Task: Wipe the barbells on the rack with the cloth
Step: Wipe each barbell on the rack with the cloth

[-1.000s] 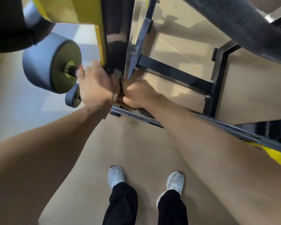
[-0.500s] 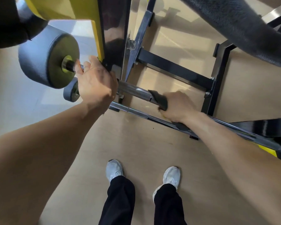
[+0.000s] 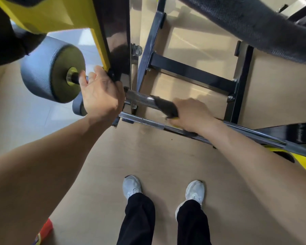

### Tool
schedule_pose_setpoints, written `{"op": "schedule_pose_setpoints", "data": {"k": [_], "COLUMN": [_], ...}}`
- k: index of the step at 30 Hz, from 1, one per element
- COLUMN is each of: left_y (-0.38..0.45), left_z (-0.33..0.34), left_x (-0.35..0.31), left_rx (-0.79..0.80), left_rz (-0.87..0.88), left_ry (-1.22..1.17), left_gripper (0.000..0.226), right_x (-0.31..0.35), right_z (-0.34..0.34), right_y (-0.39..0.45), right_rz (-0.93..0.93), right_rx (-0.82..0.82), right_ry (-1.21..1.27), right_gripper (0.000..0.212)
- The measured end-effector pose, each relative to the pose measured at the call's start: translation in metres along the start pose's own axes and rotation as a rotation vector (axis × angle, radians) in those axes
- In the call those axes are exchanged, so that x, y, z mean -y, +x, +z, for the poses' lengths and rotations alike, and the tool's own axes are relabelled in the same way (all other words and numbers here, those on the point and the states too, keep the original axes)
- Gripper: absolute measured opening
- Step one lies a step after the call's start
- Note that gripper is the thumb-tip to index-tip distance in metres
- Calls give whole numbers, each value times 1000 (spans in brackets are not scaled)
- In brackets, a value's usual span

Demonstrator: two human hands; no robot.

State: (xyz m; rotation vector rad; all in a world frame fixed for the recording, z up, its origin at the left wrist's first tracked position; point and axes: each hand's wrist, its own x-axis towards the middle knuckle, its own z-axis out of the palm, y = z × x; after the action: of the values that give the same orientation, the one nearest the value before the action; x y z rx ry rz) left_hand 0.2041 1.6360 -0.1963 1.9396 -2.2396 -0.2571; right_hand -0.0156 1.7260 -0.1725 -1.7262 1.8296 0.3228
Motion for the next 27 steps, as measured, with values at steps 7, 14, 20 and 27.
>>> {"op": "schedule_pose_setpoints", "data": {"k": [7, 14, 20, 27], "left_y": [3, 1, 2, 1], "left_z": [13, -3, -1, 3], "left_x": [0, -2, -3, 3], "left_rx": [15, 61, 38, 37], "left_rz": [-66, -104, -98, -39], "left_ry": [50, -84, -92, -39], "left_gripper": [36, 28, 22, 23], "right_x": [40, 105, -35, 107], "right_z": [-3, 2, 15, 9], "right_y": [27, 59, -44, 66], "right_rz": [96, -35, 404, 180], "right_rx": [-68, -263, -152, -201], "right_ry": [-35, 48, -93, 64], "right_gripper": [22, 18, 16, 17]}}
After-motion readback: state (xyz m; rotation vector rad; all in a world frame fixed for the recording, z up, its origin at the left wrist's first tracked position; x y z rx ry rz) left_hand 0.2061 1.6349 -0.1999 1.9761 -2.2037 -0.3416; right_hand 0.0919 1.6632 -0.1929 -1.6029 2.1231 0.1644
